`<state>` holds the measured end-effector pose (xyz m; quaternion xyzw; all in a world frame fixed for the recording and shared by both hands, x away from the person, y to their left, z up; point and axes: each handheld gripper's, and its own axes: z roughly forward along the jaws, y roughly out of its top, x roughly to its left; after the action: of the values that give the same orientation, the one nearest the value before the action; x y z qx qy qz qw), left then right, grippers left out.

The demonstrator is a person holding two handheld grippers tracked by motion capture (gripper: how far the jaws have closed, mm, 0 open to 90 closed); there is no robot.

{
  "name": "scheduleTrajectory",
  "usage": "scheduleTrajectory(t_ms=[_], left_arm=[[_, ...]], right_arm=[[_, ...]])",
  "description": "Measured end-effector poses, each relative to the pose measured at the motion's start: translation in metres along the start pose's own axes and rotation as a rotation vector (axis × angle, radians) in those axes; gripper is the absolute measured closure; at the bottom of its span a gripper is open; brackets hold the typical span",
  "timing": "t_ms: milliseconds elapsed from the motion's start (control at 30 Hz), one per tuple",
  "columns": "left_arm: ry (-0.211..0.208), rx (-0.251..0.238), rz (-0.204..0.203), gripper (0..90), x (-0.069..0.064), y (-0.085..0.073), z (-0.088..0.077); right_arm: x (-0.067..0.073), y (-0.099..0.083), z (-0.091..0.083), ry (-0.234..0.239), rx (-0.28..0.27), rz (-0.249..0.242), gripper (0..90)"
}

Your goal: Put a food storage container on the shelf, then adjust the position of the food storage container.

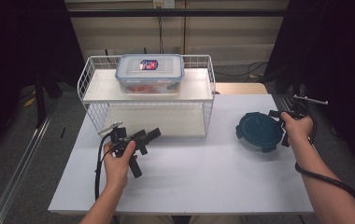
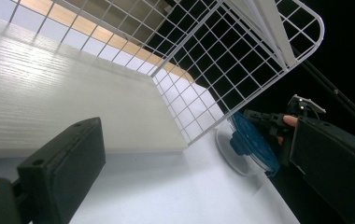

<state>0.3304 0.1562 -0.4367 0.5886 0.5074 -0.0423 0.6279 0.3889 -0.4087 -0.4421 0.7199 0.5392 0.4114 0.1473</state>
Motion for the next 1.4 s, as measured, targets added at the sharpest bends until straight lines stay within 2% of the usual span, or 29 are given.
scheduleTrajectory(t_ms=[33,67,200,300,367,400,500,600,700,767,800,833,933,1000,1033,1133,1200,1267,1333,1400], left_arm=[[-0.001,-0.007,-0.017,3.2,-0.001,0.000,0.000],[0.000,-0.004,-0.009,3.2,0.000,0.000,0.001],[0.009,-0.001,-0.004,3.2,0.000,-0.001,0.003],[-0.004,-0.001,-0.016,3.2,-0.001,-0.002,0.004],[-0.011,0.004,-0.009,3.2,-0.001,-0.002,0.004],[-0.004,0.003,-0.002,3.2,0.000,-0.002,0.005],[-0.018,-0.007,-0.016,3.2,-0.002,-0.002,0.005],[-0.012,0.000,-0.015,3.2,-0.001,-0.002,0.006],[-0.018,0.003,-0.016,3.2,-0.001,-0.003,0.008],[-0.012,0.009,0.000,3.2,0.000,-0.004,0.009],[-0.015,0.009,-0.016,3.2,0.000,-0.004,0.010],[-0.013,0.009,-0.009,3.2,0.000,-0.004,0.010],[-0.020,0.007,-0.012,3.2,-0.001,-0.004,0.010],[-0.019,0.009,0.005,3.2,0.000,-0.003,0.010],[-0.022,0.006,-0.007,3.2,0.000,-0.003,0.009],[-0.016,-0.009,-0.013,3.2,-0.002,-0.002,0.007],[-0.016,0.002,0.001,3.2,-0.002,-0.002,0.006],[-0.010,-0.008,-0.007,3.2,-0.003,-0.002,0.006],[-0.010,-0.002,0.000,3.2,-0.003,-0.003,0.006],[-0.007,0.005,-0.004,3.2,-0.004,-0.004,0.007]], right_arm=[[-0.001,0.000,0.000,0.001,0.003,0.008,90.0],[-0.002,0.000,0.000,0.003,0.006,-0.001,90.0],[-0.003,-0.001,-0.001,0.020,0.006,0.022,90.0],[-0.002,-0.003,-0.002,0.030,0.018,0.027,90.0],[-0.002,-0.005,-0.003,0.037,0.016,0.027,90.0],[-0.001,-0.006,-0.003,0.038,0.014,0.034,90.0],[0.003,-0.012,-0.004,0.061,0.010,0.041,90.0],[0.008,-0.018,-0.007,0.065,0.013,0.025,90.0],[0.010,-0.023,-0.010,0.080,0.003,0.042,90.0],[0.012,-0.026,-0.013,0.080,-0.009,0.034,90.0],[0.013,-0.027,-0.014,0.096,-0.019,0.048,90.0],[0.015,-0.028,-0.015,0.111,-0.031,0.052,90.0],[0.025,-0.028,-0.019,0.119,-0.010,0.003,90.0],[0.030,-0.029,-0.021,0.082,-0.013,-0.042,90.0],[0.030,-0.029,-0.021,0.080,-0.018,-0.050,90.0],[0.023,-0.030,-0.023,0.074,-0.043,-0.032,90.0],[0.017,-0.029,-0.025,0.056,-0.036,-0.035,90.0],[0.009,-0.028,-0.025,0.040,-0.035,-0.035,90.0],[0.002,-0.028,-0.022,0.026,-0.013,-0.042,90.0],[-0.003,-0.029,-0.018,0.042,0.016,-0.026,90.0]])
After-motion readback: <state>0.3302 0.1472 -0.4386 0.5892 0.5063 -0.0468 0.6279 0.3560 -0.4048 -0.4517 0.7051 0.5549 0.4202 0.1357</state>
